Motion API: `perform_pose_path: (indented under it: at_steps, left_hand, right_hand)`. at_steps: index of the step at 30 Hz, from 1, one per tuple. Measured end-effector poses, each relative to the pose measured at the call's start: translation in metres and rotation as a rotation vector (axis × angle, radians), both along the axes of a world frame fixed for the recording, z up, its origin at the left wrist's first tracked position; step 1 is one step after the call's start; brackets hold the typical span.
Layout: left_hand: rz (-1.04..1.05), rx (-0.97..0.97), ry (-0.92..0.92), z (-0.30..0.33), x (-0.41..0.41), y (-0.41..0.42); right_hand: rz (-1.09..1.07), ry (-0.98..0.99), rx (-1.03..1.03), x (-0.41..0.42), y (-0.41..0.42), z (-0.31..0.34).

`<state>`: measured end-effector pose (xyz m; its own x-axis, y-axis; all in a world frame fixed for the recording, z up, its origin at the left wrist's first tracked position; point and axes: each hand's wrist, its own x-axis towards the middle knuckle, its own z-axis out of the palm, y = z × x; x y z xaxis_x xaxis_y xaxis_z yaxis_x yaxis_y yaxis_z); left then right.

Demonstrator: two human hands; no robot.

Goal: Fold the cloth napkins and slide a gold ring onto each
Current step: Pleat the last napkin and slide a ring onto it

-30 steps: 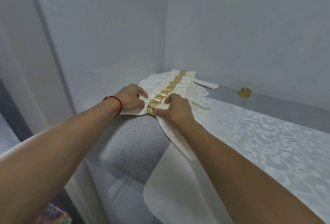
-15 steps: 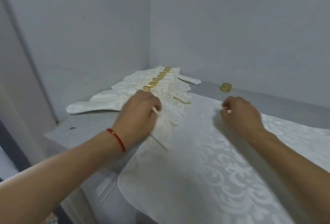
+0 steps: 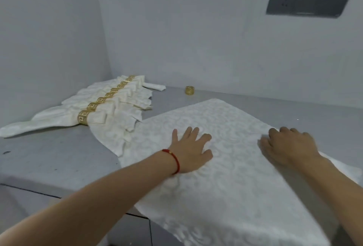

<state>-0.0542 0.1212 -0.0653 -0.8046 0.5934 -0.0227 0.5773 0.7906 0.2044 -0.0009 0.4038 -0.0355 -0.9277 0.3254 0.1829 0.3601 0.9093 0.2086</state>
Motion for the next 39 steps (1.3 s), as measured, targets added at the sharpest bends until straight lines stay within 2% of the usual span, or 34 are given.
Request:
perform_pose_path:
  at_steps: [1, 3, 5, 7, 11, 13, 15, 17, 21, 23, 28, 31, 33, 36, 37, 39]
  left_hand:
    - [-0.036, 0.002, -0.03, 0.002, -0.005, 0.001]
    - [-0.078, 0.003, -0.048, 0.005, -0.012, 0.001]
    - [-0.098, -0.001, -0.016, 0.004, -0.016, 0.001]
    - [-0.133, -0.019, 0.017, 0.004, -0.019, 0.003]
    - [-0.155, -0.122, 0.107, 0.01, -0.03, 0.001]
    - [-0.134, -0.155, 0.195, 0.01, -0.027, 0.0]
    - [-0.122, -0.086, 0.247, 0.012, -0.008, -0.003]
    - [-0.091, 0.045, 0.261, 0.01, 0.02, -0.011]
    - [-0.059, 0.032, 0.126, -0.003, 0.056, -0.017]
    - [-0.067, 0.036, 0.155, -0.009, 0.064, -0.008]
    - [-0.085, 0.128, 0.061, -0.006, 0.061, 0.01]
    - [-0.212, 0.358, 0.07, 0.011, 0.069, -0.006]
    - [-0.232, 0.53, -0.065, 0.026, 0.083, -0.024]
    - [-0.197, 0.636, -0.428, 0.043, 0.092, -0.053]
    - [-0.209, 0.633, -0.521, 0.047, 0.089, -0.061]
    - [-0.274, 0.578, -0.654, 0.055, 0.08, -0.074]
  right_hand:
    - [0.028, 0.031, 0.03, 0.008, -0.002, -0.001]
    - [0.186, 0.025, -0.078, 0.02, -0.014, -0.005]
    - [0.327, -0.079, -0.252, 0.031, -0.028, -0.01]
    - [0.361, -0.146, -0.273, 0.038, -0.036, -0.016]
    - [0.406, -0.124, -0.325, 0.048, -0.046, -0.007]
    - [0.587, -0.05, -0.335, 0.064, -0.058, 0.0]
    - [0.798, -0.067, -0.378, 0.09, -0.075, 0.005]
    - [0.885, -0.165, -0.34, 0.112, -0.086, 0.001]
    - [0.902, -0.105, -0.263, 0.127, -0.087, -0.019]
    - [0.913, -0.094, -0.282, 0.129, -0.08, -0.018]
    - [0.854, -0.045, -0.461, 0.135, -0.062, -0.006]
    - [0.789, 0.068, -0.621, 0.133, -0.058, -0.003]
    - [0.741, 0.095, -0.714, 0.13, -0.058, 0.002]
    - [0.625, 0.096, -0.908, 0.118, -0.056, 0.012]
    - [0.584, 0.107, -0.919, 0.111, -0.053, 0.012]
    - [0.536, 0.115, -0.787, 0.095, -0.047, 0.011]
